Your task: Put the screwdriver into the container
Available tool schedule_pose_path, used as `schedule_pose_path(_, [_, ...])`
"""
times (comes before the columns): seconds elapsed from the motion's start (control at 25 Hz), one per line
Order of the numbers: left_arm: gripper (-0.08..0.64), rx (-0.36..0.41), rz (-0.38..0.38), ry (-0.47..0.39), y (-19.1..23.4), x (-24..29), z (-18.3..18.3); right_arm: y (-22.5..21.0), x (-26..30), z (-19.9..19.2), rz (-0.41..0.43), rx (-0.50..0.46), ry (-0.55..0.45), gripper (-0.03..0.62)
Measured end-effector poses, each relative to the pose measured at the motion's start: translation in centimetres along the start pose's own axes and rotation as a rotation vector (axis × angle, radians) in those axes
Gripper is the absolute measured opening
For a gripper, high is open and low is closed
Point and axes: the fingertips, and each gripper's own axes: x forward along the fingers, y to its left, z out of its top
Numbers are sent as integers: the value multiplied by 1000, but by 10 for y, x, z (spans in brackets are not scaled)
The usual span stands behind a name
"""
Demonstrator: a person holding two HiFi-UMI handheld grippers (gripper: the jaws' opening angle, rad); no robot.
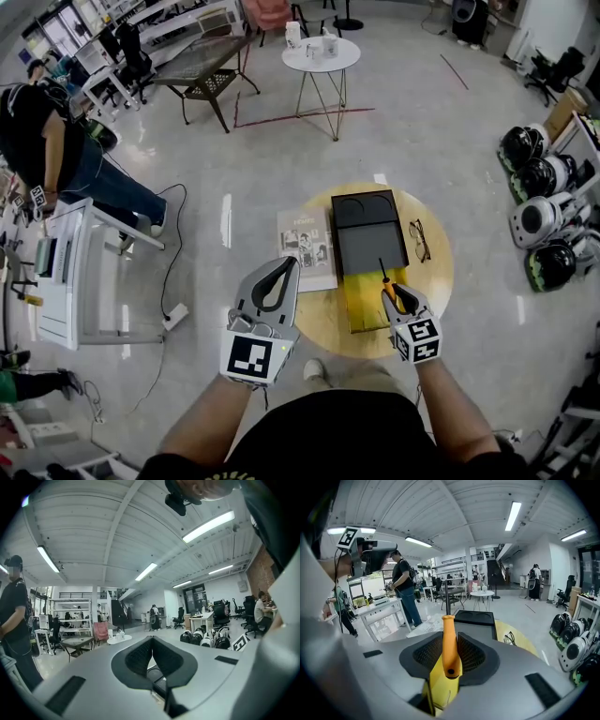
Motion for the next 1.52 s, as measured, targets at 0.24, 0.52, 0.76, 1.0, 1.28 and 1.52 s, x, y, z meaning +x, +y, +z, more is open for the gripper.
schedule_pose_path(0.24, [17, -2, 3, 7, 1, 3, -2, -3, 11, -16, 2, -3, 41, 115])
schedule_pose_path(0.52, [17, 2, -15, 5, -8, 12, -5, -13, 19, -36, -8, 26, 75, 115])
schedule_pose_path(0.76, [17, 11, -41, 0, -19, 22, -5, -22, 24, -56, -18, 41, 114, 115])
schedule_pose_path(1.0, [17, 9, -48, -1, -23, 27, -5, -27, 31, -70, -23, 65, 143, 115])
schedule_pose_path(1.28, [17, 9, -52, -2, -22, 28, -3, -30, 35, -88, -31, 77, 205, 115])
schedule_pose_path(1.52, [17, 12, -56, 9, -21, 25, -9, -29, 40, -104, -27, 71, 250, 115])
